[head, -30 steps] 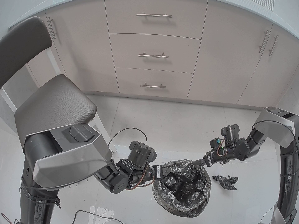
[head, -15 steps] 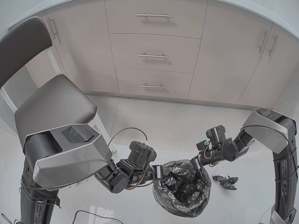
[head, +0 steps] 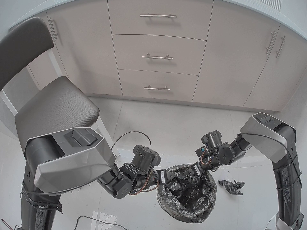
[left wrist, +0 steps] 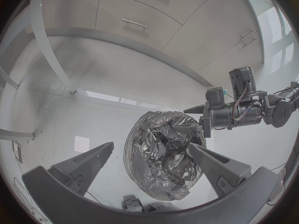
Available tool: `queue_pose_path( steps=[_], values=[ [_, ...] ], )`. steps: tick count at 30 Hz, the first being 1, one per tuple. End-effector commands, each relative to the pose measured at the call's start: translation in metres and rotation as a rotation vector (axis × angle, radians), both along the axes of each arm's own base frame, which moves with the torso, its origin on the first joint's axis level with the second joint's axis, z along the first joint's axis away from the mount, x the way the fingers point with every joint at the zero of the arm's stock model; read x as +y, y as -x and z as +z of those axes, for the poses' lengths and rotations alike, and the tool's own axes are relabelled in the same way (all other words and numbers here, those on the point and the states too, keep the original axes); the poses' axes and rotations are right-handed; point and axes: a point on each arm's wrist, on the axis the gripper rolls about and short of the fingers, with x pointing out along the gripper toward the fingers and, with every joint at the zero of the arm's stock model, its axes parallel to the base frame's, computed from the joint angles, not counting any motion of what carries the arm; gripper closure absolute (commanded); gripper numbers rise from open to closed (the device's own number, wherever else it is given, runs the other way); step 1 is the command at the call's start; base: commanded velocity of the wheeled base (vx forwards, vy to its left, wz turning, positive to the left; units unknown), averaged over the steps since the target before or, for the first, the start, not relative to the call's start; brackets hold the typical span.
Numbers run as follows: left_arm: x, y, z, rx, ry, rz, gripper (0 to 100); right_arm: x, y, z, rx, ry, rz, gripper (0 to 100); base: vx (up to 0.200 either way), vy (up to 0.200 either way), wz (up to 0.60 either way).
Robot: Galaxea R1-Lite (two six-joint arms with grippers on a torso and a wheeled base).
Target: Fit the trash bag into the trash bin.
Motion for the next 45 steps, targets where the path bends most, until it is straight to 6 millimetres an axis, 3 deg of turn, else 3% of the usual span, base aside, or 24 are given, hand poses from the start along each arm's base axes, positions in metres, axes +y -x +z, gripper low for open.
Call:
queue_pose_path(
  steps=[1,14,21,28,36,41,45],
  values=[
    [0.000,0.000,-0.002,0.003,-0.004,0.001,0,0.012,-0.005,-0.004,0.012,-0.019,-0.014,0,0.000,0.000,0.00],
    [0.000,0.000,-0.002,0.004,0.000,0.004,0,0.019,-0.007,-0.001,0.022,0.026,-0.062,0,0.000,0.000,0.00],
    [0.000,0.000,-0.002,0.004,-0.005,0.001,0,0.006,0.019,0.029,0.035,0.038,-0.079,0,0.000,0.000,0.00],
    [0.001,0.001,-0.003,0.005,-0.006,0.001,0,-0.013,0.042,0.042,0.049,0.038,-0.111,0,0.000,0.000,0.00],
    [0.001,0.001,-0.003,0.005,-0.006,0.001,0,-0.033,0.051,0.033,0.062,0.036,-0.171,0,0.000,0.000,0.00],
    [0.001,0.001,-0.003,0.005,-0.006,0.001,0,-0.042,0.068,0.035,0.098,0.048,-0.187,0,0.000,0.000,0.00],
    [0.000,0.001,-0.002,0.004,-0.005,0.001,0,-0.049,0.064,0.028,0.056,0.052,-0.224,0,0.000,0.000,0.00]
  ],
)
